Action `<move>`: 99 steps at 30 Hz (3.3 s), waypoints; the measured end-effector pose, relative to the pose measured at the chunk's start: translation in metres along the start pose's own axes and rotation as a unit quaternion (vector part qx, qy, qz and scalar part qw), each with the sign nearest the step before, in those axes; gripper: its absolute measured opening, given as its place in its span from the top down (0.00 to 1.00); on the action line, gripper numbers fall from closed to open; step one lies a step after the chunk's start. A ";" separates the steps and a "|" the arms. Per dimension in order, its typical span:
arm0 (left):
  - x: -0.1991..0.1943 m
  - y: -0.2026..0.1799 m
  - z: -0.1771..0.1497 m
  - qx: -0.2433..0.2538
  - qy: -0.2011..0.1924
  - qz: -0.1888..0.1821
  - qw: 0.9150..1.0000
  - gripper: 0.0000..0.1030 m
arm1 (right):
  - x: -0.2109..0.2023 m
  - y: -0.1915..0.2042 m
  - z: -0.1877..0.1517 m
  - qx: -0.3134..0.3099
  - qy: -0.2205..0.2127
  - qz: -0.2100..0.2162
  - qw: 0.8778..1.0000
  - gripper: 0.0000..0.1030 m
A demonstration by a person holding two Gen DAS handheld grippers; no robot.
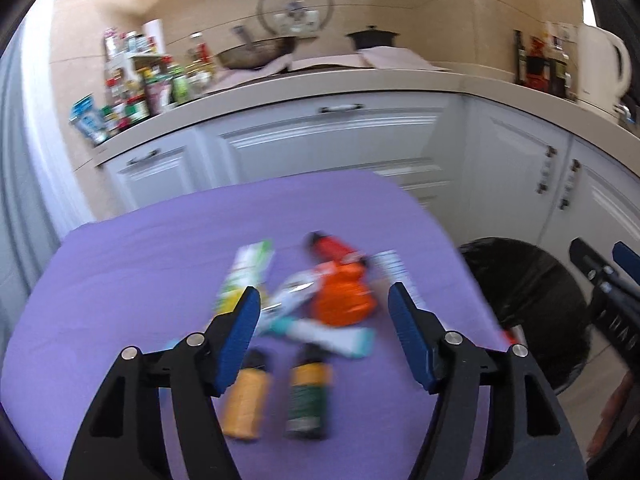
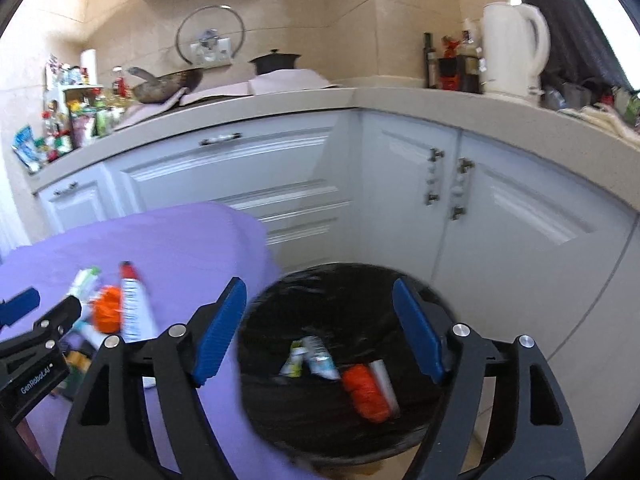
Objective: Collect trash
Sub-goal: 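Grasp the white milk powder stick packet with the right gripper, then grasp the blue strip with the left gripper while the right gripper holds the packet, then carry the packet and blue strip over the bin and open both grippers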
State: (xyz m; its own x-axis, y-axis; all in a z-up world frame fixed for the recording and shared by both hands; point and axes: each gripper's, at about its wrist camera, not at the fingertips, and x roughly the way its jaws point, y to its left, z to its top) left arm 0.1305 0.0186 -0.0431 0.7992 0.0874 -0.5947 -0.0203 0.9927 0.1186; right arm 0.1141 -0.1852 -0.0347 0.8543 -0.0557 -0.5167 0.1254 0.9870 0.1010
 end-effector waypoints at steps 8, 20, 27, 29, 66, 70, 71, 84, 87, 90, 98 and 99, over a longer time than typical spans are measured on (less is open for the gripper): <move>-0.008 0.081 -0.029 -0.039 0.025 0.061 0.997 0.31 | 0.000 0.061 -0.005 -0.061 0.023 0.032 0.997 0.25; -0.002 0.170 -0.061 -0.102 0.062 0.112 0.987 0.30 | 0.034 0.127 -0.023 -0.131 0.099 0.040 0.986 0.38; -0.003 0.164 -0.062 -0.096 0.058 0.080 0.990 0.29 | 0.048 0.134 -0.030 -0.138 0.142 0.048 0.979 0.79; -0.002 0.159 -0.062 -0.091 0.059 0.073 0.991 0.29 | 0.047 0.134 -0.030 -0.139 0.139 0.049 0.979 0.85; 0.001 0.123 -0.067 -0.055 0.070 0.028 0.996 0.95 | -0.007 0.100 -0.030 -0.100 0.080 0.058 0.990 0.87; -0.018 0.116 -0.058 -0.049 0.025 0.044 0.998 0.95 | -0.017 0.094 -0.028 -0.098 0.068 0.052 0.992 0.87; -0.022 0.113 -0.055 -0.046 0.015 0.045 0.998 0.95 | -0.019 0.093 -0.027 -0.097 0.064 0.049 0.992 0.87; -0.037 0.047 -0.022 -0.024 -0.031 -0.020 0.999 0.95 | -0.038 0.050 -0.015 -0.073 0.027 0.006 0.997 0.87; -0.037 0.024 -0.014 -0.014 -0.040 -0.041 0.998 0.95 | -0.039 0.036 -0.012 -0.065 0.021 -0.006 0.998 0.87; -0.036 0.000 -0.007 -0.001 -0.051 -0.059 0.997 0.95 | -0.039 0.022 -0.009 -0.060 0.016 -0.019 0.998 0.87; -0.026 -0.047 0.008 0.026 -0.064 -0.090 0.994 0.95 | -0.036 -0.014 -0.002 -0.040 0.005 -0.049 0.998 0.87; -0.025 -0.052 0.009 0.029 -0.064 -0.092 0.993 0.95 | -0.035 -0.019 -0.001 -0.037 0.004 -0.053 0.998 0.87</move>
State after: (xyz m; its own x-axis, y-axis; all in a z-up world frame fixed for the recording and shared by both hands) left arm 0.1174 -0.0357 -0.0270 0.8567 -0.1092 -0.5042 0.1644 0.9842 0.0662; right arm 0.0816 -0.2020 -0.0197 0.8337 -0.1597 -0.5287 0.1768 0.9841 -0.0185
